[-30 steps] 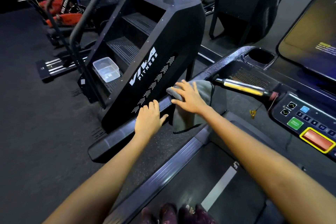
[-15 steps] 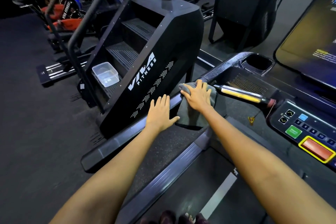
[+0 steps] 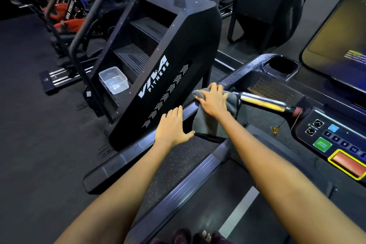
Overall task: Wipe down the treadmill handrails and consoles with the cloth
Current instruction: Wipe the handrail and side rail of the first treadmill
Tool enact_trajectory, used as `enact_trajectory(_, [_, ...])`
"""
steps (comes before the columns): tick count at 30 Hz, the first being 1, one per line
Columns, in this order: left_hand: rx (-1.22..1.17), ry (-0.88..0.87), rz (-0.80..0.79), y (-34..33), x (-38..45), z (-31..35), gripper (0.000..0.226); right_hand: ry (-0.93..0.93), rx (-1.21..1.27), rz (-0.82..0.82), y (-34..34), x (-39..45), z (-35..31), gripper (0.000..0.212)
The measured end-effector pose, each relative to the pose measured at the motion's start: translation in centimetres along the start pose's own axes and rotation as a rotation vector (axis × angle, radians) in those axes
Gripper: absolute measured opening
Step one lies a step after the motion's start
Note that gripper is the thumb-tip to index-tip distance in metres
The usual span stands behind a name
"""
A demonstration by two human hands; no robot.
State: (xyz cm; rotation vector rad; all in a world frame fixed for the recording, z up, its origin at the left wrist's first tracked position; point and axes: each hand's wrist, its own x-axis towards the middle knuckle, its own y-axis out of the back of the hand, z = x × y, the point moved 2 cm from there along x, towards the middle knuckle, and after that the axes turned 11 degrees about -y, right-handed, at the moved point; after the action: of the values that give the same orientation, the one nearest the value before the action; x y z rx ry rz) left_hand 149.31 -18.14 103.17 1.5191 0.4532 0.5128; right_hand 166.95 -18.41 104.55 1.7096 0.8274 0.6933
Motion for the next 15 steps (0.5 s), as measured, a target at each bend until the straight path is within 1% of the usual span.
enact_trajectory(2, [-0.023, -0.003, 0.012, 0.0, 0.0, 0.0, 0.099, 0.076, -0.024, 0.034, -0.5, -1.6, -0.6, 0.035])
enact_trajectory(4, [-0.038, -0.007, 0.018, 0.1, 0.0, 0.0, 0.099, 0.2, 0.003, 0.066, -0.7, -3.2, -0.1, 0.038])
enact_trajectory(6, [-0.033, -0.004, 0.014, 0.3, -0.1, 0.0, 0.098, 0.274, 0.028, 0.077, -0.5, -3.3, 0.9, 0.038])
enact_trajectory(8, [-0.028, 0.004, 0.005, 0.3, -0.2, 0.1, 0.097, 0.227, 0.034, 0.061, 0.0, -2.0, 1.8, 0.037])
enact_trajectory(12, [-0.024, 0.009, -0.012, 0.4, -0.2, 0.0, 0.097, -0.007, 0.013, 0.013, 1.1, 1.3, 1.2, 0.03])
enact_trajectory(13, [-0.023, 0.008, -0.014, 0.4, -0.1, 0.0, 0.097, -0.024, -0.017, 0.008, 1.2, 1.4, 0.5, 0.029])
enact_trajectory(15, [-0.033, 0.008, -0.01, 0.4, -0.1, 0.1, 0.097, 0.018, -0.064, 0.012, 1.0, 0.6, -0.8, 0.029])
